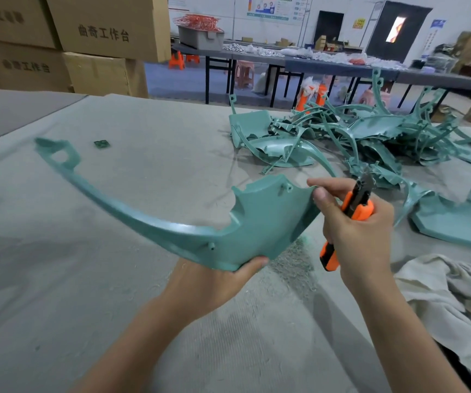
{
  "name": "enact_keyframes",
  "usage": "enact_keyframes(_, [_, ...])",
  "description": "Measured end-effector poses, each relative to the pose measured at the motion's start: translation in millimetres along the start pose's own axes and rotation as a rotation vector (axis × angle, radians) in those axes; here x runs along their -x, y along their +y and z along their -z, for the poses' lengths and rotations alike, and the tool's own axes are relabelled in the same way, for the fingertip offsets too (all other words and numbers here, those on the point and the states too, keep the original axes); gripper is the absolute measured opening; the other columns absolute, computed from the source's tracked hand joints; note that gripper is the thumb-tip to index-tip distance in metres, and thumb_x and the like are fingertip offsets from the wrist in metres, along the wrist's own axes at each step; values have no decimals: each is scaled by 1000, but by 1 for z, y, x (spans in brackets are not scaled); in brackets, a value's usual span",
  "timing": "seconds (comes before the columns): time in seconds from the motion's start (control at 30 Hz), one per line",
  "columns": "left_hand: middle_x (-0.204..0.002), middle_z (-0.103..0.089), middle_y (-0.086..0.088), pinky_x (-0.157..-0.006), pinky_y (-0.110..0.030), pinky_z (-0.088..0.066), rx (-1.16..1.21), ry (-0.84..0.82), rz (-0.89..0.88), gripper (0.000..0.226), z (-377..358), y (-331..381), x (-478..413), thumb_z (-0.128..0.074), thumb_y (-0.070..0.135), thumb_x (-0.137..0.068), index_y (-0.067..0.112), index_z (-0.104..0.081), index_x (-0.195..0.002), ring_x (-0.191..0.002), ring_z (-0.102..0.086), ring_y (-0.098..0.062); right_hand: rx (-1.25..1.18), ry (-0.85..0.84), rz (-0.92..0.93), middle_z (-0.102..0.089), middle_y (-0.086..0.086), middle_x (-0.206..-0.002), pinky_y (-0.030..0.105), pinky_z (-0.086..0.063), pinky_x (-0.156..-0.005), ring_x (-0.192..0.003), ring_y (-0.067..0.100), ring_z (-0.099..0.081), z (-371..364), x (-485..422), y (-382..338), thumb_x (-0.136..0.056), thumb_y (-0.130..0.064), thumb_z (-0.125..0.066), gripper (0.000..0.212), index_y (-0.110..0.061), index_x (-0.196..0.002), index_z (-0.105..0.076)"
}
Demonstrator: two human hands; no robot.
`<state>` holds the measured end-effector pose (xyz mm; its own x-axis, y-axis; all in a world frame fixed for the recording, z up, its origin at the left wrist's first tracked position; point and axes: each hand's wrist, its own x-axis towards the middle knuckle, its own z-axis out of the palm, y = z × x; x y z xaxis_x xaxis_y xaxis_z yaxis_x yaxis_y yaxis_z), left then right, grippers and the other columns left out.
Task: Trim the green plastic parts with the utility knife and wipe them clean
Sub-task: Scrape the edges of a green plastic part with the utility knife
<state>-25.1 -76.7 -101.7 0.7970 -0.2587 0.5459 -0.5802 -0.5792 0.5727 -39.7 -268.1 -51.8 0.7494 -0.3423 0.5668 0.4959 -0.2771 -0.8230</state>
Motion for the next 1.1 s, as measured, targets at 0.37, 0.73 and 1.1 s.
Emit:
enact_keyframes(0.37, [-97, -66, 16, -74, -21, -48, 245, 562, 317, 28, 21, 0, -17, -73, 36, -83, 29, -63, -108, -82, -58, -6, -138, 35, -442, -37, -7, -42, 21, -25, -39, -37, 9, -27, -16, 8, -1, -86, -8, -74, 32, -18, -57, -64])
enact_keyframes(0.73, [-139, -54, -9, -110, -48, -31, -410, 145, -274, 74, -4, 36, 7, -61, 35, -66, 1, -57, -131, -129, -48, -29, -268, 168, -541, -40, -2, -55, 28, -34, -51, -55, 12, -37, -53, 37, -5, -81, -8, -70, 36, -20, -55, -49])
enact_keyframes(1.1, [-129, -58, -22, -99, -55, -45, -340, 254, -243, 55, 0, 14, -1, -39, -7, -74, -8, -57, -125, -122, -54, -38, -317, -75, -517, -59, 3, -56, 22, -24, -40, -40, 11, -28, -48, 36, -17, -84, -5, -63, 25, -11, -61, -54])
